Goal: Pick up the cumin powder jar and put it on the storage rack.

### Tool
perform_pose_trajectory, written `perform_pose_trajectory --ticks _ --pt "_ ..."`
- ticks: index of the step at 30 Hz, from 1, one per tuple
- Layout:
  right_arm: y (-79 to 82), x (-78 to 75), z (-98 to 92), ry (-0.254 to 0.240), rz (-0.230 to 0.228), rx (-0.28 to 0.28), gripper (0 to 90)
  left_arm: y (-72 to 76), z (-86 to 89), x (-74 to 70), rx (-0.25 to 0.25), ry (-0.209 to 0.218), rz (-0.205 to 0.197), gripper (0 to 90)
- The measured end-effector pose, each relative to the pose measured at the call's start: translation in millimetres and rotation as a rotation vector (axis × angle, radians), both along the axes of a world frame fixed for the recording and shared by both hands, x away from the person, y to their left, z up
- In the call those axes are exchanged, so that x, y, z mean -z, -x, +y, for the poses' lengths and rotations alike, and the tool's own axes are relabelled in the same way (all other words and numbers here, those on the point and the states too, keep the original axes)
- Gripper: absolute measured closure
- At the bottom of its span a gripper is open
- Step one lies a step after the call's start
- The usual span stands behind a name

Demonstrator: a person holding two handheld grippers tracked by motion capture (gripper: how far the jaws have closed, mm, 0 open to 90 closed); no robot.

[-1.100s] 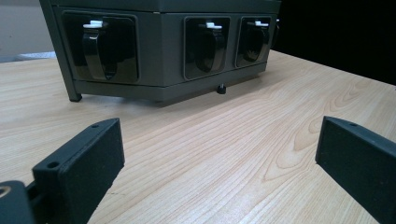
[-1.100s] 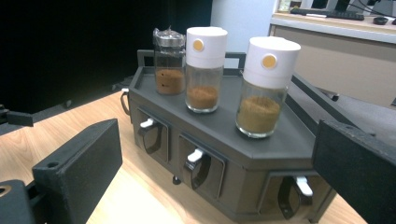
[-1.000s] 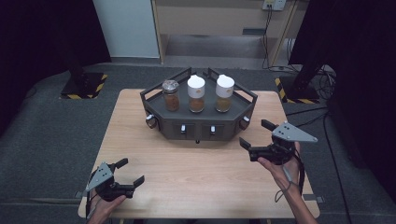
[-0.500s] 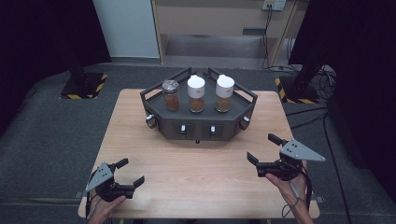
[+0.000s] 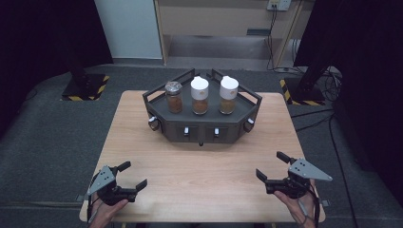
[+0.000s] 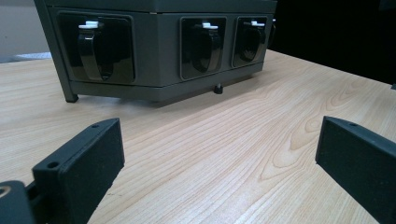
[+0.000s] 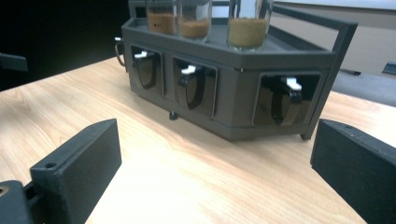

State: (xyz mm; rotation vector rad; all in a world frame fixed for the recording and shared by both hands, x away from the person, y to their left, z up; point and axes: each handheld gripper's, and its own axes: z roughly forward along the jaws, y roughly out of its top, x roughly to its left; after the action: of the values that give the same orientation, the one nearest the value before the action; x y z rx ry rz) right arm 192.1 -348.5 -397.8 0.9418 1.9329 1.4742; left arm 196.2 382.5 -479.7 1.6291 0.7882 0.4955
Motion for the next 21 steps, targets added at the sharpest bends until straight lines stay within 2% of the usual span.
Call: perform_pose_trajectory --ticks 9,21 --pt "3.4 16.0 -4.5 0.003 0.017 0.022 2.4 -0.1 0.9 0.5 0.0 0.004 -0.003 0.0" --pt "-0.3 27.7 -7.1 0.001 0.008 0.005 3.1 -1.2 1.5 1.3 0.011 0.013 -0.005 0.0"
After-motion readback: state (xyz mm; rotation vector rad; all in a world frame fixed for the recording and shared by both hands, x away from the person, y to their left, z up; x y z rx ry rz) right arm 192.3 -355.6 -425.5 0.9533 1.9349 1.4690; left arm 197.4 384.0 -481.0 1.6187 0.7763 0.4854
